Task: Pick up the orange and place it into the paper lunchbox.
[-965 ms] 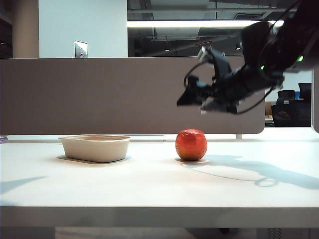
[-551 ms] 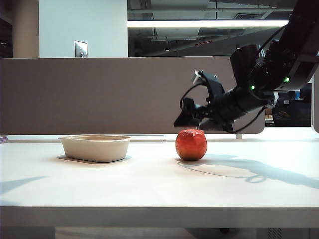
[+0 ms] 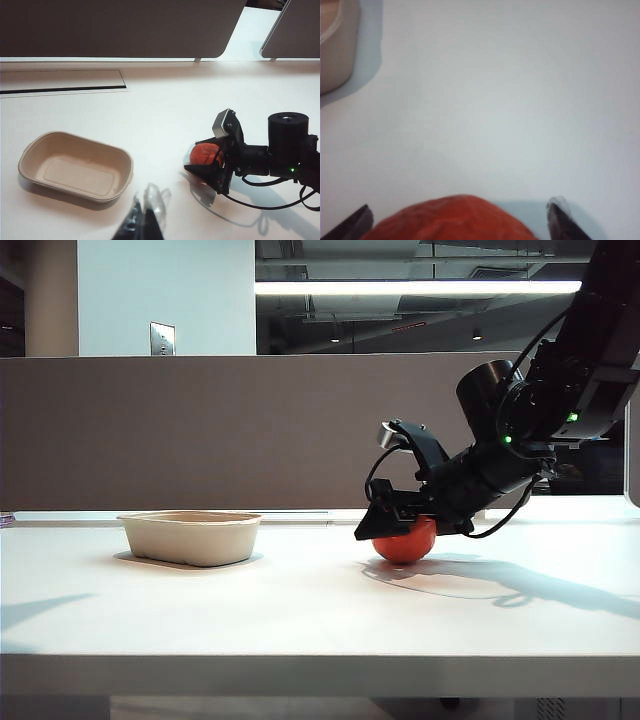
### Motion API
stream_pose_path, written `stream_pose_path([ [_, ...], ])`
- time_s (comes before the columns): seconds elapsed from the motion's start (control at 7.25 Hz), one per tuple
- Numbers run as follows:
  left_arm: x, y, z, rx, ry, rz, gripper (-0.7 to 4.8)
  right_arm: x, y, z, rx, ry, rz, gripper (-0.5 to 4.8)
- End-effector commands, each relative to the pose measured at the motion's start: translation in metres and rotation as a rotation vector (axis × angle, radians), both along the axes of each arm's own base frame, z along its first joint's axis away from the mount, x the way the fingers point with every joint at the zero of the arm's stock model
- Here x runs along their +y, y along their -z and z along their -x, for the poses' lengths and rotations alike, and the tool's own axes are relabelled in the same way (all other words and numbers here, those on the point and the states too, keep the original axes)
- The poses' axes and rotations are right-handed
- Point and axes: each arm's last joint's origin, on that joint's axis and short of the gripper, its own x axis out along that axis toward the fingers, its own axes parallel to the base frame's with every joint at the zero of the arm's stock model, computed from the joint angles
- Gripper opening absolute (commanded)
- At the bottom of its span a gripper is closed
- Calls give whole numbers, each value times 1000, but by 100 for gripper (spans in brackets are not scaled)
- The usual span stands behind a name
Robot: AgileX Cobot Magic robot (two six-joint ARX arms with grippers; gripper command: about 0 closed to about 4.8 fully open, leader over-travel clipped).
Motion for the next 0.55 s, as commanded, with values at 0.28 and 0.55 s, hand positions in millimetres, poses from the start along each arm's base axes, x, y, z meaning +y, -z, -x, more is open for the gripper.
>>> stream_pose_path([
  [0.28, 0, -3, 0, -18, 1, 7, -6, 1, -13, 0, -45, -4, -12, 367],
  [0.55, 7, -2, 6, 59, -118, -102, -6, 51, -91, -10, -232, -86, -114, 367],
])
